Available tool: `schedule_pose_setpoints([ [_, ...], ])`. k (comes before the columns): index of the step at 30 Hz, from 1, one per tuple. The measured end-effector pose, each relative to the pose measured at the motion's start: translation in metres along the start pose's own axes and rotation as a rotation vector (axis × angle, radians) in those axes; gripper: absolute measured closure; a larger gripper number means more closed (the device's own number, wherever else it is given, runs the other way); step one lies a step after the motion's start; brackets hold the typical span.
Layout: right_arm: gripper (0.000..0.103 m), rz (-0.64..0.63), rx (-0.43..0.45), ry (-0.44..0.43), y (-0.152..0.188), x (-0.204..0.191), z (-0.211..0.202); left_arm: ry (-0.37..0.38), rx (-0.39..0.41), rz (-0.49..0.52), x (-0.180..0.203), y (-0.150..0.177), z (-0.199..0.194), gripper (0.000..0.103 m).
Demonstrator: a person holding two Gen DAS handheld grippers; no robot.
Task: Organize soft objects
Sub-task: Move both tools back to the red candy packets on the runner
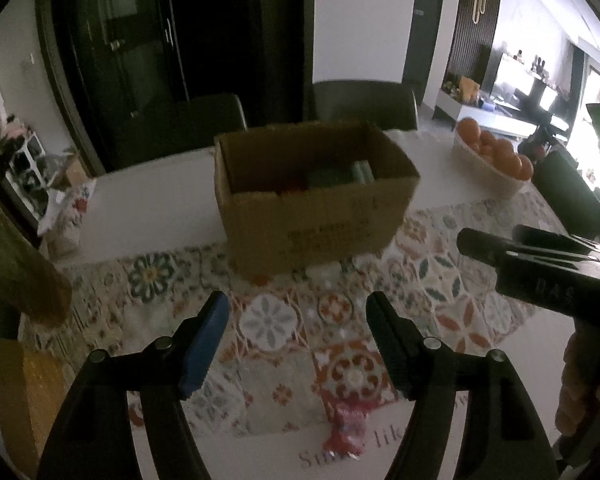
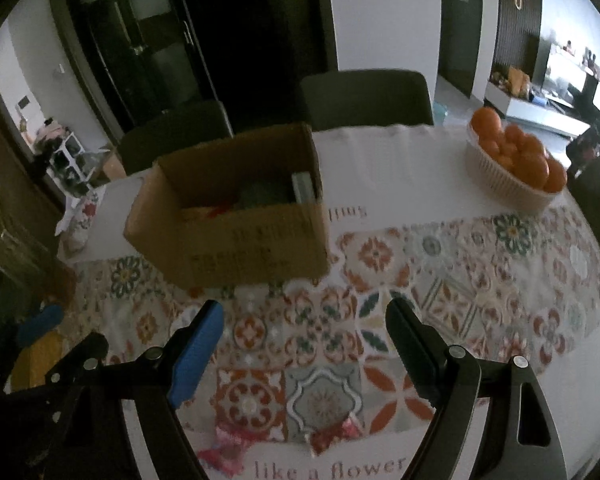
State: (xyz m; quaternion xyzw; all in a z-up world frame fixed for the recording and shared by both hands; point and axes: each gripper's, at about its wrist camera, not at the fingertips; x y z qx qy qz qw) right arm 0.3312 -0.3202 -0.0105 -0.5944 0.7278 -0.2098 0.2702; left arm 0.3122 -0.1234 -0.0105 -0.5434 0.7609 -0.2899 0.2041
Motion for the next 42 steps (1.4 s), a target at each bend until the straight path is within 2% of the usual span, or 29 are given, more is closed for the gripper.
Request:
schedule_pose_setpoints([
  [6, 0.019, 0.047, -0.027, 0.001, 0.032, 0.005, -0.006, 0.023, -0.029, -0.001, 0.007, 0.025, -0.005, 0.032],
  [16, 0.019, 0.168, -0.025, 0.048, 0.082, 0.021, -0.014, 0.015, -0.049, 0.072, 0.019, 0.068, -0.002, 0.033],
  [21, 0.019, 0.226, -0.054, 0.072, 0.107, 0.031, -0.008, 0.041, -0.072, 0.111, 0.028, 0.086, 0.005, 0.033],
  [26, 0.019, 0.264, -0.089, 0.097, 0.128, 0.039, 0.002, 0.04, -0.1, 0.159, 0.037, 0.105, 0.019, 0.033],
  [35, 0.02, 0.343, -0.144, 0.101, 0.159, 0.048, 0.024, 0.142, -0.197, 0.153, 0.042, 0.129, 0.051, 0.033],
  [42, 0.021, 0.378, -0.182, 0.109, 0.175, 0.053, 0.043, 0.136, -0.247, 0.164, 0.045, 0.145, 0.074, 0.033],
])
Point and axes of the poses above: each gripper's, at about its wrist camera, not at the fingertips, and z roughly the way its jaws point, x to its right, y to its underside, and after that the axes turned 4 degrees about x, right-handed
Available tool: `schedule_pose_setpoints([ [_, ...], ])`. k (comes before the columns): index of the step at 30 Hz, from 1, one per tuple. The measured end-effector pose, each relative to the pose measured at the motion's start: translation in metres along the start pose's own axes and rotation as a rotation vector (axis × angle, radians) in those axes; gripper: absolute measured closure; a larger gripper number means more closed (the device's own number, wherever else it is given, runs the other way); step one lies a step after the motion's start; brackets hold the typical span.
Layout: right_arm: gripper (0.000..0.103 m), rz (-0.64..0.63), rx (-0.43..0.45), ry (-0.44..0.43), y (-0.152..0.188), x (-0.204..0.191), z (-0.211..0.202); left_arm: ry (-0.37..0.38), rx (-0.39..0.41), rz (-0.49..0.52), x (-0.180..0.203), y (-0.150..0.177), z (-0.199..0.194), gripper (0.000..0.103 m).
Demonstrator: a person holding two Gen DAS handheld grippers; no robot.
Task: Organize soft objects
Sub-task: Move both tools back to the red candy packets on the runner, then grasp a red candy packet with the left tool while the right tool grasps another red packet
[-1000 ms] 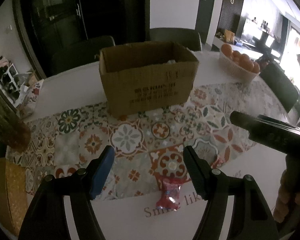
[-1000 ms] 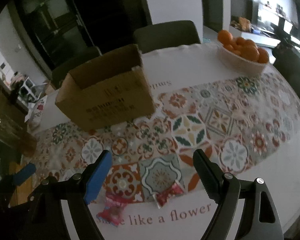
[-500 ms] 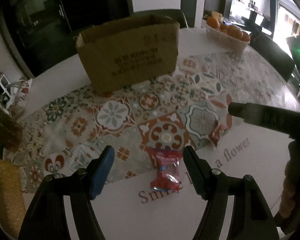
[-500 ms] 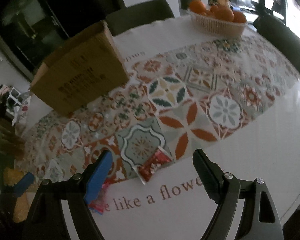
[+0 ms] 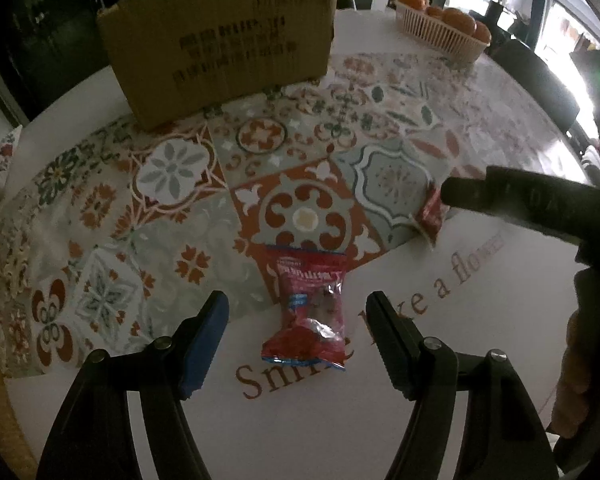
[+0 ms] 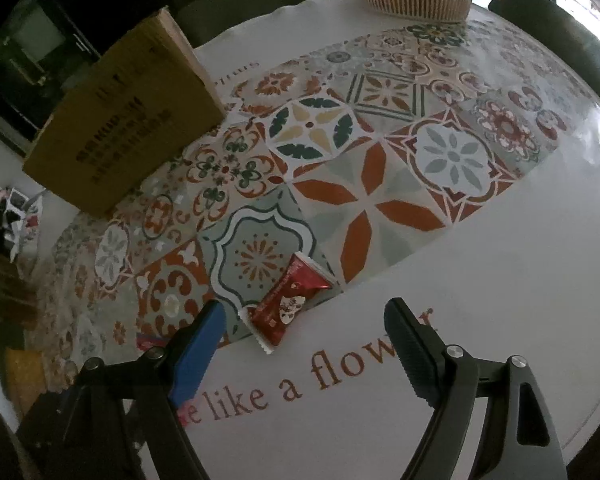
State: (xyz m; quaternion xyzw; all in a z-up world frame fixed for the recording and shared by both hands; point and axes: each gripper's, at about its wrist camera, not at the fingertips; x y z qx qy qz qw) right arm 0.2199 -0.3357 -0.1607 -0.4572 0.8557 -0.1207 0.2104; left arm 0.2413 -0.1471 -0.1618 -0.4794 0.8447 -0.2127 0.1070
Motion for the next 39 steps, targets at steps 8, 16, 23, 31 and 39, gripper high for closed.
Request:
schedule_pose_setpoints([
  [8, 0.024, 0.011, -0.015, 0.009, 0.0, 0.001, 0.02, -0.018, -0.023, 0.012, 0.0, 0.003, 0.019, 0.033],
  [16, 0.032, 0.029, -0.059, 0.031, -0.001, 0.001, 0.041, -0.034, -0.043, 0.001, -0.006, -0.003, 0.035, 0.033],
  [23, 0.053, -0.02, -0.053, 0.066, -0.007, -0.006, 0.045, -0.023, -0.04, -0.015, -0.007, -0.003, 0.04, 0.055],
  [31, 0.077, -0.09, -0.057, 0.041, -0.006, -0.01, 0.044, 0.001, -0.014, -0.098, -0.02, 0.0, 0.034, 0.066],
  [39, 0.077, -0.138, -0.057, -0.011, 0.002, -0.018, 0.033, 0.039, -0.001, -0.189, -0.035, 0.003, 0.027, 0.066],
])
Point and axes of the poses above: each gripper's, at about its wrist camera, not at the fingertips, and z roughly the way its jaws point, x to its right, y to its underside, and after that the axes turned 4 degrees about x, right-handed
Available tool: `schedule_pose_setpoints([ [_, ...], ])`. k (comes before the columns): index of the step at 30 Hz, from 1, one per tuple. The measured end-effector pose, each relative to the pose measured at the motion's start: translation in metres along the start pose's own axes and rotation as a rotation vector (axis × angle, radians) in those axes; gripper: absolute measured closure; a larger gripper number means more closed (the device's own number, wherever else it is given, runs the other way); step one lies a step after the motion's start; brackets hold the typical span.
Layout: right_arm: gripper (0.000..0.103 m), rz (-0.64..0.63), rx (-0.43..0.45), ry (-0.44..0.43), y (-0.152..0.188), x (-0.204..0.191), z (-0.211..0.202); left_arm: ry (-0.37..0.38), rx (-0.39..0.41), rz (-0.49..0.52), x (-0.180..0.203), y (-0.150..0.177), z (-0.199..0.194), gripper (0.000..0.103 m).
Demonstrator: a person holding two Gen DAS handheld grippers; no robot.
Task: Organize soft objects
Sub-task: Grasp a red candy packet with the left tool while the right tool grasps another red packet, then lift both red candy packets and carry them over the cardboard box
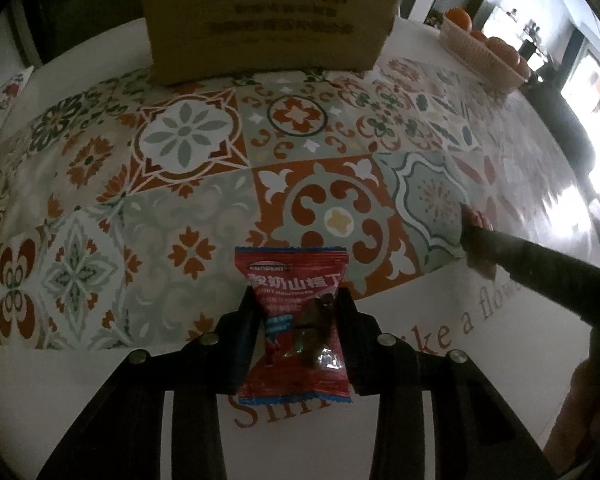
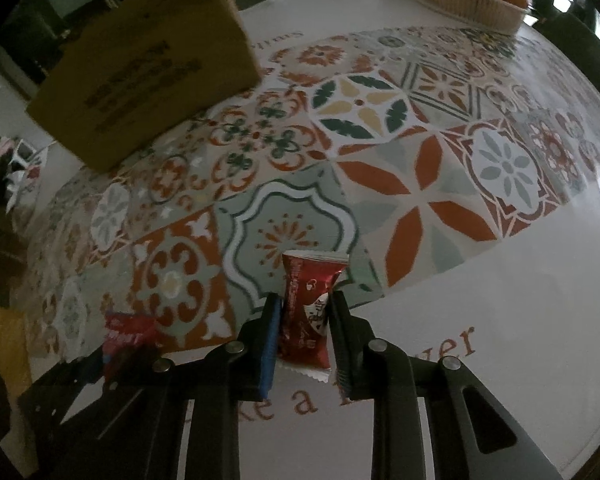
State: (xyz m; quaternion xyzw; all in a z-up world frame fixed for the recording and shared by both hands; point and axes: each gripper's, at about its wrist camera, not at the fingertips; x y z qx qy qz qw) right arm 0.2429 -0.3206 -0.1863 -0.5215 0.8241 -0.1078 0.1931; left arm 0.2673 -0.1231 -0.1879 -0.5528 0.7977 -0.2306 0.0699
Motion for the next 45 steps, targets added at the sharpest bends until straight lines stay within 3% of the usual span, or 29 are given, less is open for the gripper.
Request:
schedule_pose_setpoints([
  [23, 0.077, -0.157, 0.143, -0.132, -0.018, -0.047, -0.057, -0.071, 0.231, -0.045, -0.014, -0.036, -0.087, 0.066],
  [34, 0.077, -0.216, 0.296, -0.165, -0.046, -0.062, -0.097, -0.101, 0.377, -0.023, -0.007, -0.068, -0.127, 0.066],
  [45, 0.077, -0.244, 0.408, -0.19, -0.074, -0.071, -0.122, -0.135, 0.465, -0.002, 0.0, -0.096, -0.148, 0.066],
])
Point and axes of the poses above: each gripper's, at about its wrist camera, not at the fingertips, and z roughly the way its jaws point, x to its right, y to its underside, and after that the axes turned 4 degrees about x, right-handed
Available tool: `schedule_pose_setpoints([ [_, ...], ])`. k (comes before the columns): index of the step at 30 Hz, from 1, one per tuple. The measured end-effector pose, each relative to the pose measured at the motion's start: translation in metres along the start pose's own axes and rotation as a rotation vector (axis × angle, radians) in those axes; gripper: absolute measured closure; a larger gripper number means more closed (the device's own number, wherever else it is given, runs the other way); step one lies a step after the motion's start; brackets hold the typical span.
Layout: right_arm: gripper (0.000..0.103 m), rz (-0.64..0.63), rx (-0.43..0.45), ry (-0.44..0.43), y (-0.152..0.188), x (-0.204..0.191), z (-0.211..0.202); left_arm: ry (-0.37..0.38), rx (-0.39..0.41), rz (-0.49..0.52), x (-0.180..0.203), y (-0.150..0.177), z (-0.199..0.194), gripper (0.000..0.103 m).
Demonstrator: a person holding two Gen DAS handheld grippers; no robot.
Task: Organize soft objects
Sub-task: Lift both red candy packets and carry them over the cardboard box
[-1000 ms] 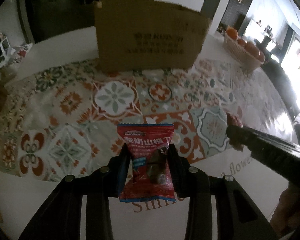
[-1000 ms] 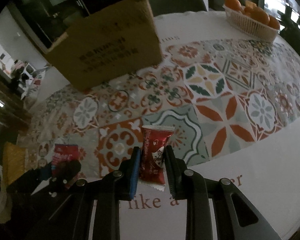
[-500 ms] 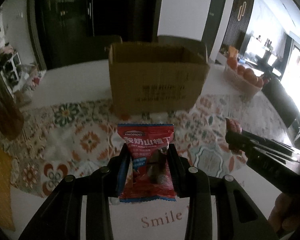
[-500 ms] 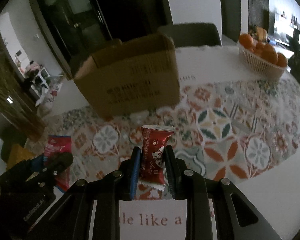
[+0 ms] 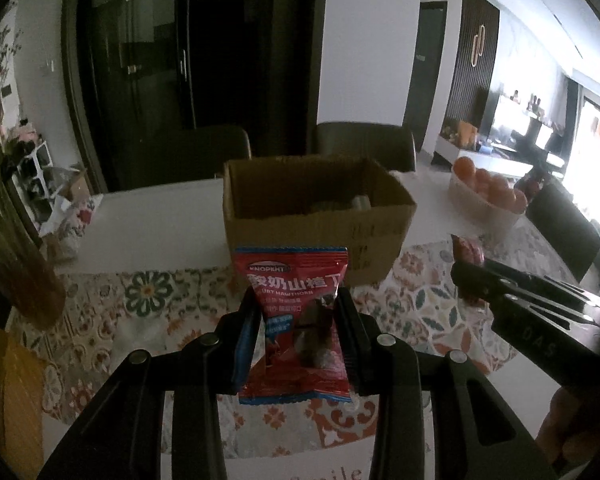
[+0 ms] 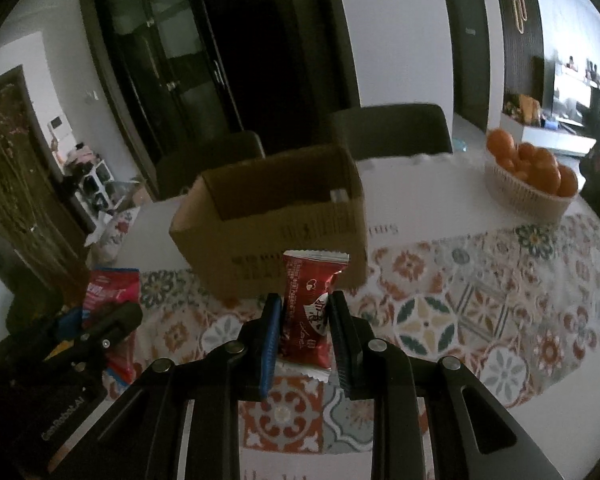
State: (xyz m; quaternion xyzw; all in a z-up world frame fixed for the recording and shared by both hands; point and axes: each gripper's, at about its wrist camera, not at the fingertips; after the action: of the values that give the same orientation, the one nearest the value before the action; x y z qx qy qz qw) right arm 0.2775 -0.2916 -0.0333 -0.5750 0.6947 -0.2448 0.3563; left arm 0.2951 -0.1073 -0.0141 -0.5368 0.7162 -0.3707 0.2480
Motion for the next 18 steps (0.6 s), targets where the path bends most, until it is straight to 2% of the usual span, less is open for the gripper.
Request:
schedule_pose_setpoints([
  [11, 0.077, -0.017, 0.074, -0.028, -0.035, -0.004, 0.0, -0.026, 0.079, 0.012, -0.001, -0.034, 0.0, 0.066],
  [18, 0.077, -0.026, 0.102, -0.043, -0.054, -0.008, 0.005, -0.041, 0.099, 0.012, -0.005, -0.051, 0.009, 0.066],
])
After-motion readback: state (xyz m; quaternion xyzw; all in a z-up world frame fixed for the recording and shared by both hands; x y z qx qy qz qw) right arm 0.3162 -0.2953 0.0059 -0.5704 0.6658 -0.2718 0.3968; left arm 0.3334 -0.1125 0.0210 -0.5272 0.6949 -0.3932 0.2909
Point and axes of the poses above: each gripper's, at about its wrist camera, not at the fingertips, and z roughly the way its jaws point, x to its right, y to its underside, and after that the axes turned 4 degrees about x, right-handed
